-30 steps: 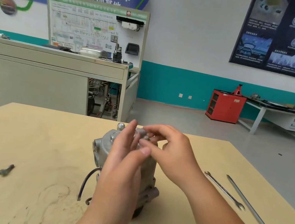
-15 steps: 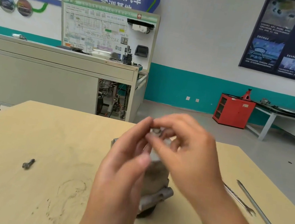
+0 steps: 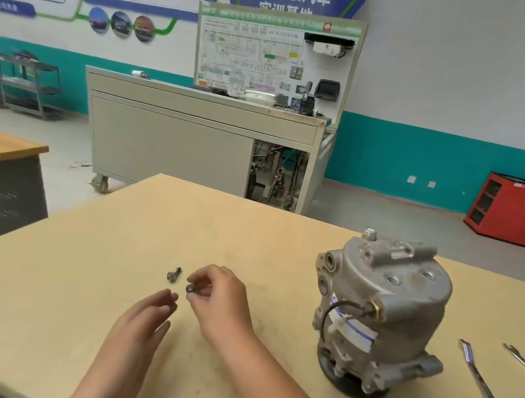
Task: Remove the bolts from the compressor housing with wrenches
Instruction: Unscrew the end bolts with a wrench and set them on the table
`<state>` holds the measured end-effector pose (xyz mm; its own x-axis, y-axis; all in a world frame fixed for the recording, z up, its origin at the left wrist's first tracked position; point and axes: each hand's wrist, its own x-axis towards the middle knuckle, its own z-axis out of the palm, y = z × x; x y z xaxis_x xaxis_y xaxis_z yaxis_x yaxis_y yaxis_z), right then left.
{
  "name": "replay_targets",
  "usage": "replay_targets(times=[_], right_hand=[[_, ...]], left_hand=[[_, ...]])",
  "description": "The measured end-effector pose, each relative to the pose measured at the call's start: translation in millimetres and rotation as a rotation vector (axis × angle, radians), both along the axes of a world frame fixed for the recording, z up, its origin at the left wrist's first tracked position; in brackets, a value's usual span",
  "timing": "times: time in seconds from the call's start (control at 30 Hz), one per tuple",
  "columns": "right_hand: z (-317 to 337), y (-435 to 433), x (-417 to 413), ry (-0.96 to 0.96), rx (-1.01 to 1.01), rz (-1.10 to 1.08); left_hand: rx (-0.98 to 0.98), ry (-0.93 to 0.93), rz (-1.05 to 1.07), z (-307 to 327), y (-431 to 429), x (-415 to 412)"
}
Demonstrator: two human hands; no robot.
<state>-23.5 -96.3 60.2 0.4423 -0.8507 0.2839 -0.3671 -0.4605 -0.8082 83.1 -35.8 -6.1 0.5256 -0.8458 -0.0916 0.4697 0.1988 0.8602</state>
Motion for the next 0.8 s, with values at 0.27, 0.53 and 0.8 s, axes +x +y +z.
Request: replay_targets(times=[0.27, 0.53, 0.8], right_hand=[[-45.6, -60.3, 55.4, 0.242, -0.069, -0.076], [-47.6, -60.7, 60.9, 0.261, -0.075, -0.066], [-16.7, -6.8, 5.0, 0.284, 0.066, 0.023]], left_hand=[[0.175, 0.228, 0.04, 41.9, -24.6, 4.2], [0.12, 0.37, 0.027, 43.2, -31.9, 14.3], [-0.035, 0.342, 0.13, 45.2, -11.6, -28.6]])
